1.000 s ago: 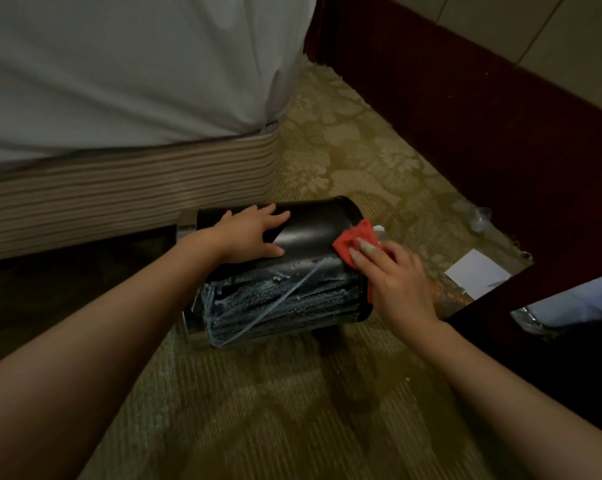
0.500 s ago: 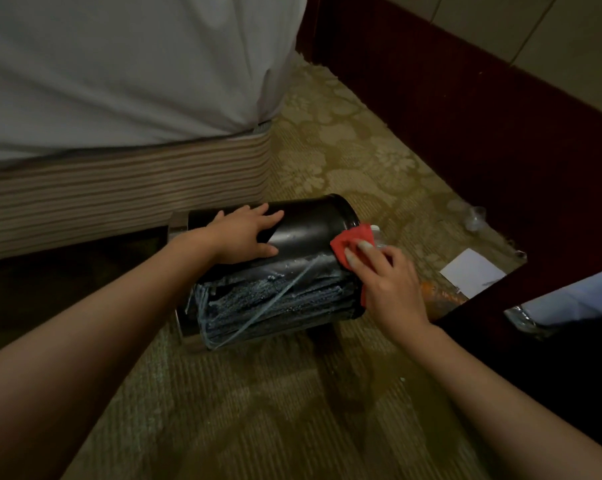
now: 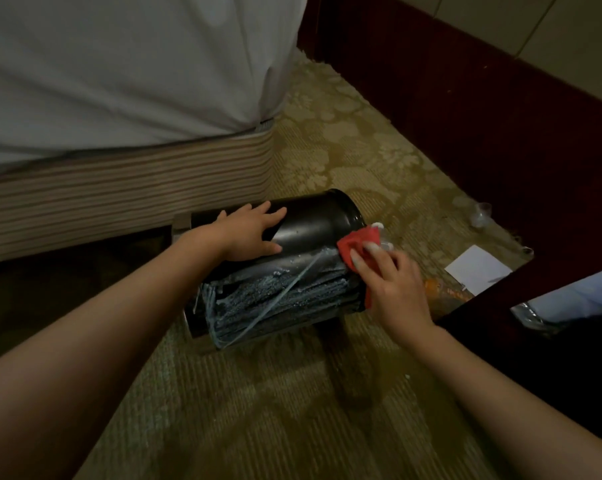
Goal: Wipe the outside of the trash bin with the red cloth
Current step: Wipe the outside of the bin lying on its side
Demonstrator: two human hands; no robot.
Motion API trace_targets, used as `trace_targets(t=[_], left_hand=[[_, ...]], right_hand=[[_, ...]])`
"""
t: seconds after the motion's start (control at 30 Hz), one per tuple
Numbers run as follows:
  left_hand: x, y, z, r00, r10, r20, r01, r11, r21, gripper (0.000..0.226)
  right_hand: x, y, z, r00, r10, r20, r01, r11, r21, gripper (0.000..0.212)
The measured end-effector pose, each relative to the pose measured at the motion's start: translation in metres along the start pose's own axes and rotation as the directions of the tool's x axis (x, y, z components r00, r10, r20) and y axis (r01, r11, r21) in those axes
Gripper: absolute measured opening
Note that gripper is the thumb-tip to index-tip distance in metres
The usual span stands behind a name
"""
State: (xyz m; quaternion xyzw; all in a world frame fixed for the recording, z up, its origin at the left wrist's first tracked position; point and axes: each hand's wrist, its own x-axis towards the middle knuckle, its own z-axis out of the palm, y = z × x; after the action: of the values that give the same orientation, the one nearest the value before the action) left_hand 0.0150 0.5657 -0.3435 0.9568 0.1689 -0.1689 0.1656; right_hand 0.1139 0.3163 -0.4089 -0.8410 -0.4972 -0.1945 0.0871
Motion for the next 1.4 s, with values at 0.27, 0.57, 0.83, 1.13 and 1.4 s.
trace_targets(t=[0.27, 0.57, 0.83, 1.13, 1.4], left_hand=[[0.005, -0.008, -0.001, 1.000, -0.002, -0.016, 0.001, 0.999, -0.036, 0.071], [0.003, 0.000, -0.005, 1.000, -0.016, 0.004, 0.016, 1.000, -0.012, 0.072], [0.001, -0.006, -0.005, 0.999, -0.029, -0.039, 0.025, 0.994, -0.105, 0.084], [0.006, -0.005, -0.005, 0.999, -0.014, -0.031, 0.012, 0.999, -0.052, 0.079], [0.010, -0.015, -0.005, 0.999, 0.016, -0.035, -0.021, 0.990, -0.143, 0.081]], right_hand=[[0.050, -0.004, 0.011, 0.994, 0.079, -0.080, -0.073, 0.995, 0.071, 0.053], [0.060, -0.015, -0.001, 0.999, 0.026, -0.040, -0.024, 0.997, 0.071, 0.051], [0.030, 0.001, 0.008, 0.992, -0.081, -0.094, 0.084, 0.996, 0.028, 0.061], [0.074, -0.018, 0.003, 0.979, -0.176, -0.107, 0.176, 0.984, -0.003, 0.060], [0.002, 0.019, 0.005, 0.975, -0.221, -0.038, 0.220, 0.975, -0.031, 0.067]])
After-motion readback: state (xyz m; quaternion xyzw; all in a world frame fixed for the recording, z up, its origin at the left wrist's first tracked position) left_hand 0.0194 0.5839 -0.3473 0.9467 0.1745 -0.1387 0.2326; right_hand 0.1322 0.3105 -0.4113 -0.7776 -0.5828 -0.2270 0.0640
